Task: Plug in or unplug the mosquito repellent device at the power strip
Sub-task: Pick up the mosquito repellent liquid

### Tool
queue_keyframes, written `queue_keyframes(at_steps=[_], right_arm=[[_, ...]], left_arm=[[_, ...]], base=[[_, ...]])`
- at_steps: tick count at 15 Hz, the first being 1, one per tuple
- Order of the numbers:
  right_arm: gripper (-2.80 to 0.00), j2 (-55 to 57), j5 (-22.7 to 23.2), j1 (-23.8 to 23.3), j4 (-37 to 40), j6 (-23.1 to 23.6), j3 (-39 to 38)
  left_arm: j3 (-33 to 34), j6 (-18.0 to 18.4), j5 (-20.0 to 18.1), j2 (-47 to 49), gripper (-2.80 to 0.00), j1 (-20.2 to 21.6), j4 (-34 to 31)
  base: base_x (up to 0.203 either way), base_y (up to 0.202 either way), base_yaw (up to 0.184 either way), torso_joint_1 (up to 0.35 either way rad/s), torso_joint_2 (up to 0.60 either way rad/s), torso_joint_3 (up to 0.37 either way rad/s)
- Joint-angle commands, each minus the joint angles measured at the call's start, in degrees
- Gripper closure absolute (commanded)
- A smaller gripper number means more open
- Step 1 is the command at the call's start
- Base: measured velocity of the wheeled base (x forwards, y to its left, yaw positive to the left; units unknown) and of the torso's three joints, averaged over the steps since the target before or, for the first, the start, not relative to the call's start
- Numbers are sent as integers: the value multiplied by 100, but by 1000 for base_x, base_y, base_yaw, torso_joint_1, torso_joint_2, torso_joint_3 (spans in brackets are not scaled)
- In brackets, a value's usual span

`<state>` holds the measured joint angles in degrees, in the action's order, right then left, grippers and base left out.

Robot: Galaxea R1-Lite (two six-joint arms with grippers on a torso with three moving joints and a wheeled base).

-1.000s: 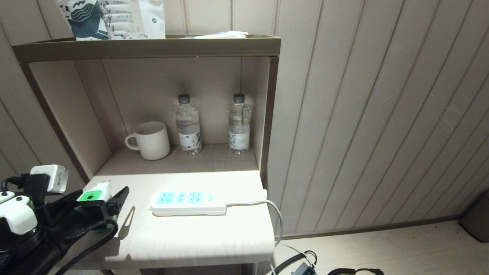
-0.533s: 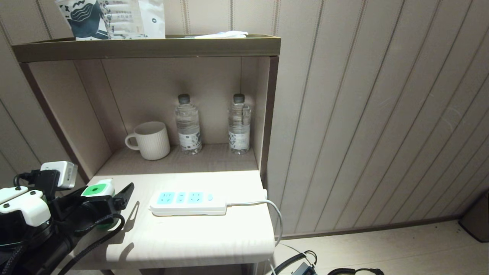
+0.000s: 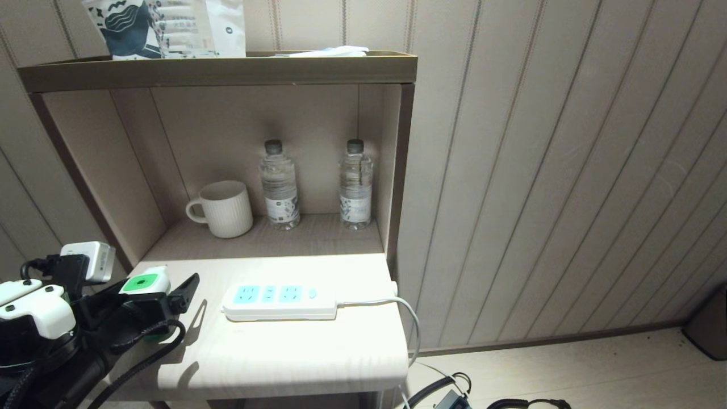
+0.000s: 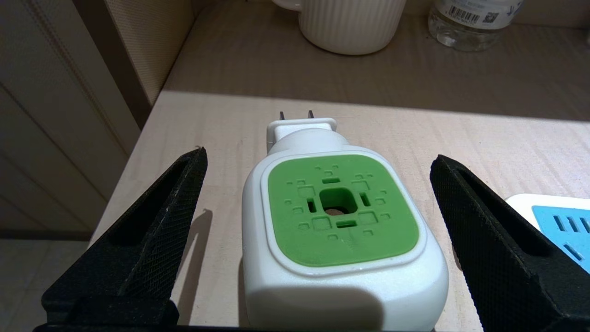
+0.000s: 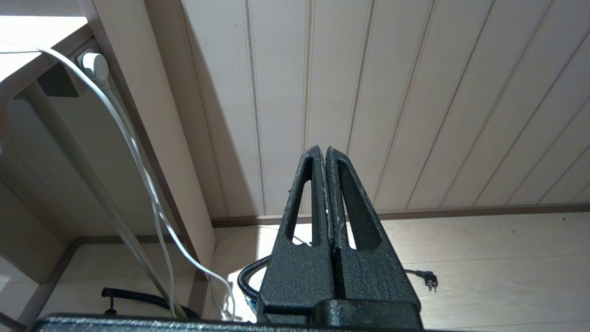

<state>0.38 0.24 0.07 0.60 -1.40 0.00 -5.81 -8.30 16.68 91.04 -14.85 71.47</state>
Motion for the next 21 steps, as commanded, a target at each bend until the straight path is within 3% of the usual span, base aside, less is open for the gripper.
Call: queue_keyframes(at_steps=[1,19,20,21], right_arm=[[0,6,2,1,-6,0,0],[0,6,2,1,0,0,0],[0,-3,2,1,1,0,0],[0,0,2,1,0,0,0]], left_arm=[[10,-5,11,-34,-280,-1,43],[10,11,29,28,-280,17,128],[19,13,29,28,0,17,122],[19,13,37,46,0,17,122]], base=[[0,0,0,0,0,0],[0,0,0,0,0,0],[0,0,0,0,0,0],[0,0,0,0,0,0]])
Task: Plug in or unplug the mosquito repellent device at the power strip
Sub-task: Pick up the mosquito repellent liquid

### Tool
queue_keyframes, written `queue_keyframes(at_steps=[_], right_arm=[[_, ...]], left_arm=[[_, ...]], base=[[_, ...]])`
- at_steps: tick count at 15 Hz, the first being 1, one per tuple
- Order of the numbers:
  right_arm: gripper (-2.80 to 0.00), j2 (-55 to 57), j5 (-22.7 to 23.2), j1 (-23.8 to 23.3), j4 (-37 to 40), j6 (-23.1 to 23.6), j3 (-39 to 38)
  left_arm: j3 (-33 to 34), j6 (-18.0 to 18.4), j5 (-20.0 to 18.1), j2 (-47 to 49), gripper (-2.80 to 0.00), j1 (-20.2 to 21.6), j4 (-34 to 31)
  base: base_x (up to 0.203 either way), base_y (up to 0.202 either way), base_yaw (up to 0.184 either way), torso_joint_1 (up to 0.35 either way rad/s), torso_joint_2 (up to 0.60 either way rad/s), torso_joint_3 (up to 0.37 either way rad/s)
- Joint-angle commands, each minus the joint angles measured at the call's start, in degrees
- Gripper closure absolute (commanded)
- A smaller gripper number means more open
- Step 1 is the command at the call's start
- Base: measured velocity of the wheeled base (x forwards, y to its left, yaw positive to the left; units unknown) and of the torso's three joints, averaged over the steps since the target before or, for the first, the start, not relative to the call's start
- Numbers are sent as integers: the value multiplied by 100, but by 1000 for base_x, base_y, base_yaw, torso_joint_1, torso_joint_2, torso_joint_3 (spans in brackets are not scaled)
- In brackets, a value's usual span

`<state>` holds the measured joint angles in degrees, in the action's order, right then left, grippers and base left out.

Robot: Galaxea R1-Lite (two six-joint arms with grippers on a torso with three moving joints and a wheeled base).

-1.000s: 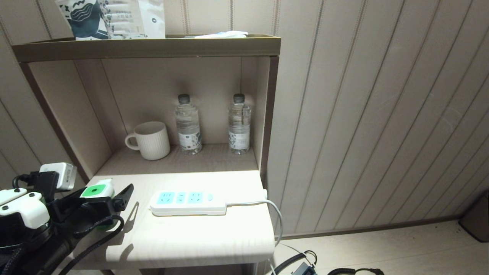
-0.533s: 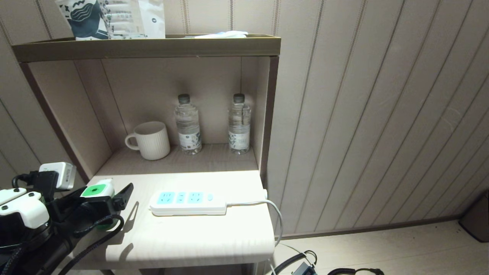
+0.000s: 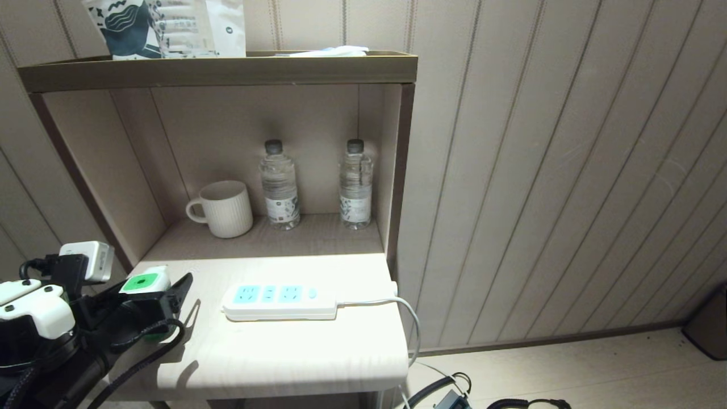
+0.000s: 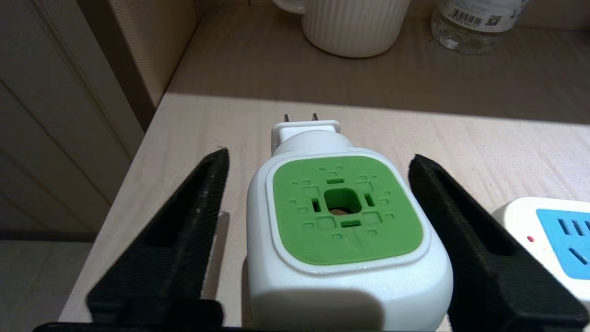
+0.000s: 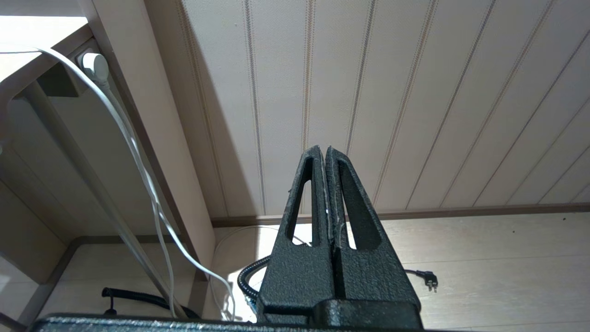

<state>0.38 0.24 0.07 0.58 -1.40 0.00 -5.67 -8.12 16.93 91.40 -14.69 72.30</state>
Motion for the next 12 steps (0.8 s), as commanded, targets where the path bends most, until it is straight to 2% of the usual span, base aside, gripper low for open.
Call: queue_keyframes(at_steps=[1,12], right_arm=[[0,4,2,1,-2,0,0],[0,4,2,1,0,0,0]], left_arm=[[-4,-5,12,36,0,1,47],[-4,-4,11,62,0,1,144]], base=[[0,0,0,0,0,0],[0,0,0,0,0,0]])
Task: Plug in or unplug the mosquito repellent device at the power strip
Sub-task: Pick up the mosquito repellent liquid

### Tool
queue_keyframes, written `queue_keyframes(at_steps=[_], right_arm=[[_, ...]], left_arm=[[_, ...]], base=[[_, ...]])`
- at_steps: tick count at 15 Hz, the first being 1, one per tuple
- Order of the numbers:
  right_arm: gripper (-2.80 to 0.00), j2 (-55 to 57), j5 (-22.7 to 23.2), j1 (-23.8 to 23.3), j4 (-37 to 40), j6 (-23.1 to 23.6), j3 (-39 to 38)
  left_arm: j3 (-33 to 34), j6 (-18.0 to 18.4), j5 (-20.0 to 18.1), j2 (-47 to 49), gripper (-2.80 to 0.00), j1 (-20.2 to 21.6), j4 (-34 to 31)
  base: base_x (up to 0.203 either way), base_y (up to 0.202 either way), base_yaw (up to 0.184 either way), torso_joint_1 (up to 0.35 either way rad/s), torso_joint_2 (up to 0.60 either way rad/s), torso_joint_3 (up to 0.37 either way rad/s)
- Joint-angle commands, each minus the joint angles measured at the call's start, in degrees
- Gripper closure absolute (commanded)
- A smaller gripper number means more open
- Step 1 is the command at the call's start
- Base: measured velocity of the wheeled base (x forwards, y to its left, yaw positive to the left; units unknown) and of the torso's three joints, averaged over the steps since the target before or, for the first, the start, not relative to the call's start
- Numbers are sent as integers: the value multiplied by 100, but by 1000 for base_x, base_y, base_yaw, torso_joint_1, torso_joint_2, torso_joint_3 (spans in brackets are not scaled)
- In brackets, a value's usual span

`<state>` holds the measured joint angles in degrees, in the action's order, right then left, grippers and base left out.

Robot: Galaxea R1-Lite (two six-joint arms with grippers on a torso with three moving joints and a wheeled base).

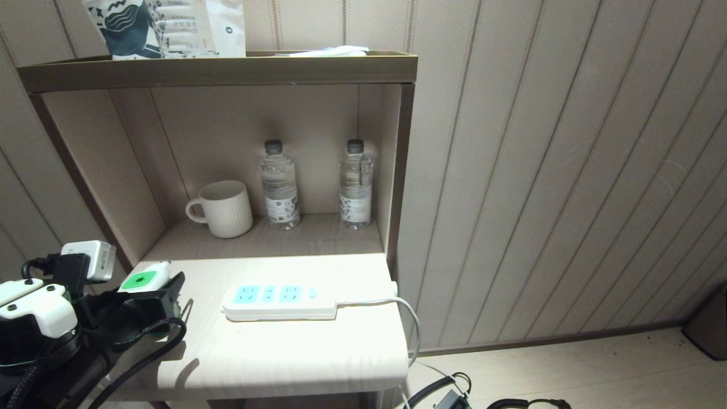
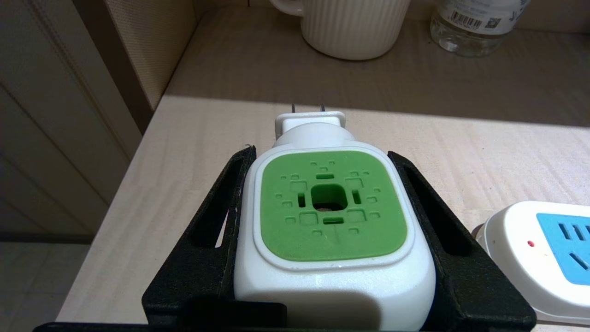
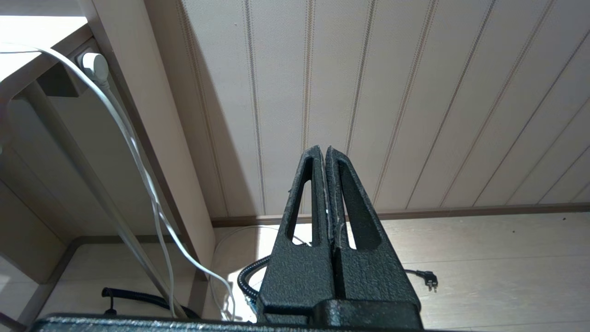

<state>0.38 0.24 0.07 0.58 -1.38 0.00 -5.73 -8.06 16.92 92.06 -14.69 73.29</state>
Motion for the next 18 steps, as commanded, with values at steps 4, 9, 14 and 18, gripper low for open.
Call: queue_keyframes(at_steps=[4,9,14,18], right_arm=[[0,0,2,1,0,-3,0],[0,6,2,1,3,-3,0],[0,0,2,1,3,-3,0],[0,-1,2,1,3,-3,0]], left_arm=[[2,15,4,-76,0,-1,7],[-33,103,4,-433,0,-8,-330],[-213,159,-13,-1096,0,-31,-1231],[-570,216,-39,-1772,0,-40,-2430]], base=[[0,0,0,0,0,0],[0,0,0,0,0,0],[0,0,0,0,0,0],[0,0,0,0,0,0]])
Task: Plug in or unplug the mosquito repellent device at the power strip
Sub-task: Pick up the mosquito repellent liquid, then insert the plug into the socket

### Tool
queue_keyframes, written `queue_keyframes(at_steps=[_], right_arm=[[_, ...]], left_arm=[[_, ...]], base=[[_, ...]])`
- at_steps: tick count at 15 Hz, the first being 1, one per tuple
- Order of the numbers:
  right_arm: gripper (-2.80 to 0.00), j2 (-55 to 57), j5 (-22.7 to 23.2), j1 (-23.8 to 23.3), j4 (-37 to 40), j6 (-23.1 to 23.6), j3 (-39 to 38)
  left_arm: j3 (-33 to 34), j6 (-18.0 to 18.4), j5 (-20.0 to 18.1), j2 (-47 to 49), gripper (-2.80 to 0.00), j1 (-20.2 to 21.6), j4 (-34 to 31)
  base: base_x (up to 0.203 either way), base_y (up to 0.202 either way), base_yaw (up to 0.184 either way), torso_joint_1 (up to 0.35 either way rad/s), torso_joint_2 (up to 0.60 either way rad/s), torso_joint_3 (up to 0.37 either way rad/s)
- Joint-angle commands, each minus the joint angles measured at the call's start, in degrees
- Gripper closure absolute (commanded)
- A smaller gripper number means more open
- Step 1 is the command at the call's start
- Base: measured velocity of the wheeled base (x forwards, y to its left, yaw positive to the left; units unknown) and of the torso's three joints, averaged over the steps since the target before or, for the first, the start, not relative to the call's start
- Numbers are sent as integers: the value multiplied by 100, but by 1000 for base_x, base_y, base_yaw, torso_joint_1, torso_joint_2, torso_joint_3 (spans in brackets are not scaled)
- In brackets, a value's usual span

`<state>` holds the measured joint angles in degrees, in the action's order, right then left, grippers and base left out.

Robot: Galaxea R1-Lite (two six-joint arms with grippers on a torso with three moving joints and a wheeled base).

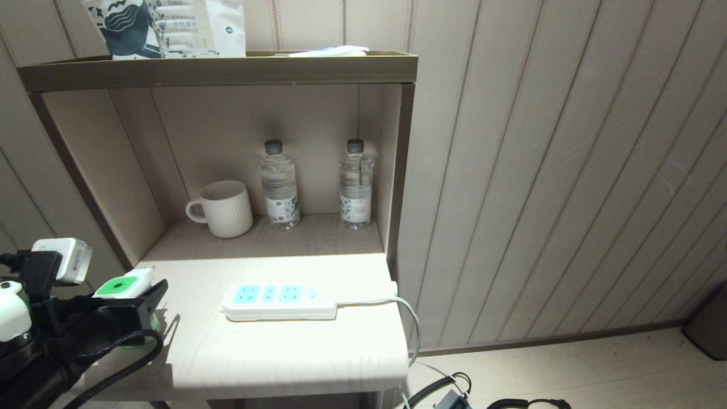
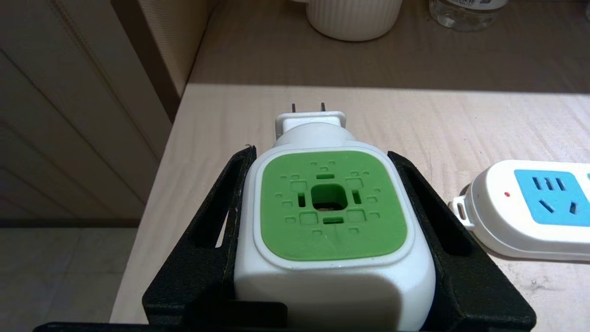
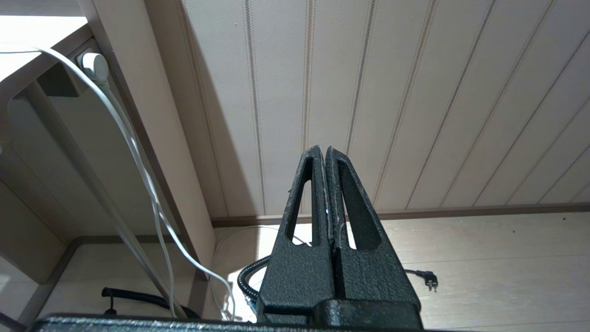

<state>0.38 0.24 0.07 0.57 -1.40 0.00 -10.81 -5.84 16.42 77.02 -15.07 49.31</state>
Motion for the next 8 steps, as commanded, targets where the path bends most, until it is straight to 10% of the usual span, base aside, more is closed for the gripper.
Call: queue_keyframes(at_steps=[1,8], right_arm=[[0,-3,2,1,1,0,0],[0,0,2,1,4,0,0]], left_arm=[[-134,-3,11,-390,0,-4,-211],[-494,19,3,-825,0,-10,-1113]], base=[[0,0,0,0,0,0],[0,0,0,0,0,0]])
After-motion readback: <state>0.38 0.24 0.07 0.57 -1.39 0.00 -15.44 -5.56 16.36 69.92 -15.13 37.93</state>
